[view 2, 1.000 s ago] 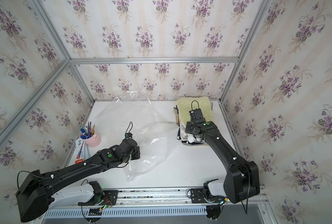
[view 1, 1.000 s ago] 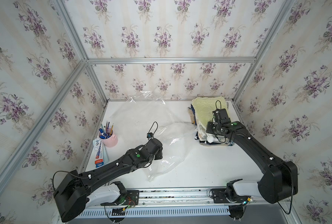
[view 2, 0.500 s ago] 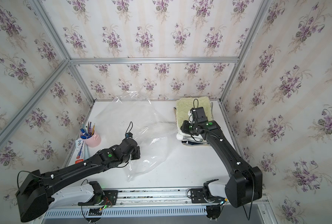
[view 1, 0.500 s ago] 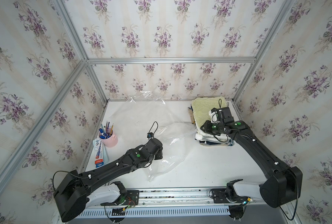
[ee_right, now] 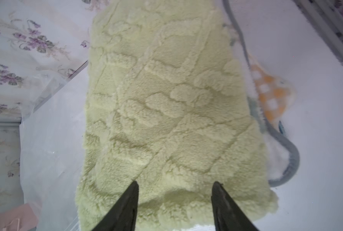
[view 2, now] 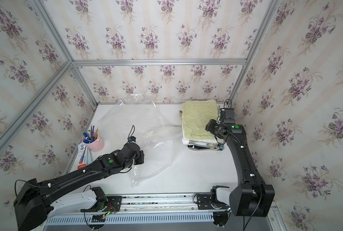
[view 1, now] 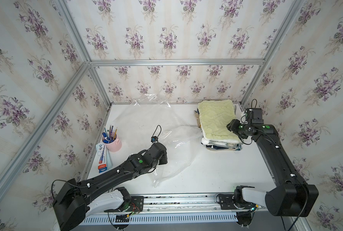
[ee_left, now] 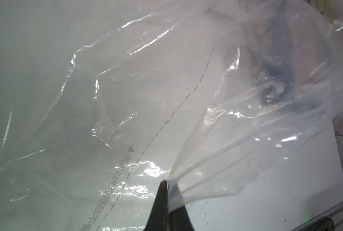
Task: Take the blanket out of the vacuum bag
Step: Adjust the blanket at the center of the board.
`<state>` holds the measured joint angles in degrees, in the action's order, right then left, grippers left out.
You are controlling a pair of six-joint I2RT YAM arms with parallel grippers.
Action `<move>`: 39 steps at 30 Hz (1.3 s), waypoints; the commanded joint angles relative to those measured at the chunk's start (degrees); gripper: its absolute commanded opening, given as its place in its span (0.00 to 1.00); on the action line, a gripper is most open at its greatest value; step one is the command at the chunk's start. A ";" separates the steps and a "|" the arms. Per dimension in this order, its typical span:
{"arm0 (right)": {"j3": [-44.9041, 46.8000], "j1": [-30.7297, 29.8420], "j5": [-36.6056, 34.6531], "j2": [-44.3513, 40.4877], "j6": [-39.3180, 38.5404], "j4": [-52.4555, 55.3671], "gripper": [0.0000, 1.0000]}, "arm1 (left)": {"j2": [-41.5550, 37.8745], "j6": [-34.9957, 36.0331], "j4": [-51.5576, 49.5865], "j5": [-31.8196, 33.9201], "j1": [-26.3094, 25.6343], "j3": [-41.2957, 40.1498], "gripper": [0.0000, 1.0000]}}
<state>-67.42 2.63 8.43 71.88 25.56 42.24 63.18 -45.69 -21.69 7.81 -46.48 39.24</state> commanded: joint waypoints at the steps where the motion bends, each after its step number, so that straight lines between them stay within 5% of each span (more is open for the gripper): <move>1: 1.82 3.40 -0.02 -0.08 1.33 -1.77 0.59 | -1.70 0.81 -2.31 1.60 -0.02 -0.28 0.06; 16: 6.83 5.89 -8.09 1.87 3.06 -3.81 0.56 | -8.77 1.15 -5.55 5.35 0.25 -2.51 0.07; 22: 8.21 5.87 -2.87 4.58 2.83 -5.57 0.54 | -9.12 1.16 -4.94 4.84 0.33 -3.21 0.07; 30: 7.57 6.07 -0.25 1.56 3.53 -7.29 0.01 | -8.35 1.30 -4.25 4.30 0.56 -3.30 0.07; 39: 3.87 6.52 -5.62 -5.51 3.20 -2.93 0.00 | -6.60 1.91 -3.19 3.68 0.61 -2.59 0.07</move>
<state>-63.07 8.86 5.98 67.40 28.95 37.28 56.25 -44.84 -25.78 11.73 -45.98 36.07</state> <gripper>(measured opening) 0.064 0.069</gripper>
